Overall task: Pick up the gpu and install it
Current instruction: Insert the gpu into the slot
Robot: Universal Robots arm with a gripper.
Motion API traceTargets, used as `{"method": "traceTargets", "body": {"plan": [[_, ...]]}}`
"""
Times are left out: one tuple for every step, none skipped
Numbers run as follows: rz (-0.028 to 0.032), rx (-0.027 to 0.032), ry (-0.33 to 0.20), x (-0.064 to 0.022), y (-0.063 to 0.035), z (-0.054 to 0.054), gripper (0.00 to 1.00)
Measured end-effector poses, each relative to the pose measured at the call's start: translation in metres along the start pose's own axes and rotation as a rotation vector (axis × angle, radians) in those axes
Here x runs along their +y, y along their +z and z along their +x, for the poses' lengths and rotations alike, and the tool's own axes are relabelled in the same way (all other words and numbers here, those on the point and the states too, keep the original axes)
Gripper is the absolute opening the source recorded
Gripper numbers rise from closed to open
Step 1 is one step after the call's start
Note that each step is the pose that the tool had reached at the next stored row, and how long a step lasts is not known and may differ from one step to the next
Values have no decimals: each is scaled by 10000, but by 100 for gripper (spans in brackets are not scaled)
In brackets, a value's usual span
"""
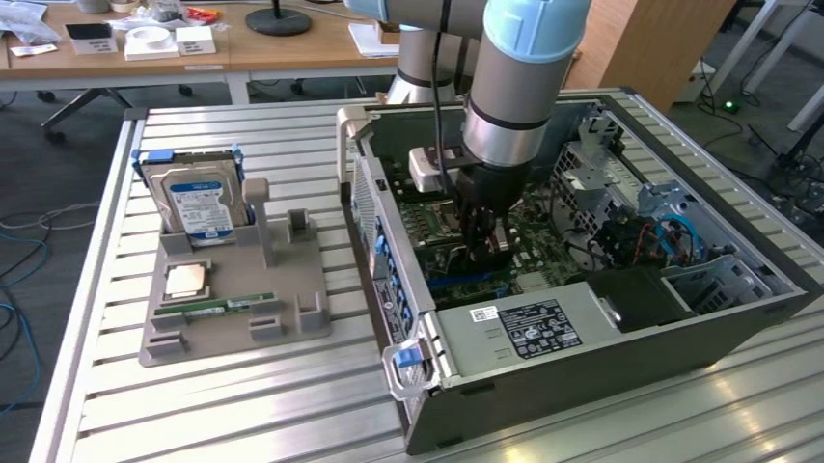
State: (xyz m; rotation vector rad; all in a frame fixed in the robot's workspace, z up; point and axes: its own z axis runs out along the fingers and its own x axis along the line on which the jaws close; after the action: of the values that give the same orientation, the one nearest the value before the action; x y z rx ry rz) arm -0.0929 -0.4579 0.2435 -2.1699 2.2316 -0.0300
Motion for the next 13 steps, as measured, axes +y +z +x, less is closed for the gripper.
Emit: {"method": "traceTargets", "body": {"plan": [[1,-1,0,0,1,1,26],[1,-1,0,0,1,1,26],[1,-2,0,0,2,1,26],[2,-2,0,1,2,2,26],[2,-2,0,1,2,4,26],[3,-5,-1,1,2,7,26],[5,-12,-2,3,1,10,26],[9,-21,-4,4,2,12,26],[13,-26,-7,7,2,12,26],[18,-30,-8,9,2,12,26],[23,-33,-11,11,2,12,26],[27,-35,-13,13,2,12,26],[33,-39,-14,15,4,13,26]]}}
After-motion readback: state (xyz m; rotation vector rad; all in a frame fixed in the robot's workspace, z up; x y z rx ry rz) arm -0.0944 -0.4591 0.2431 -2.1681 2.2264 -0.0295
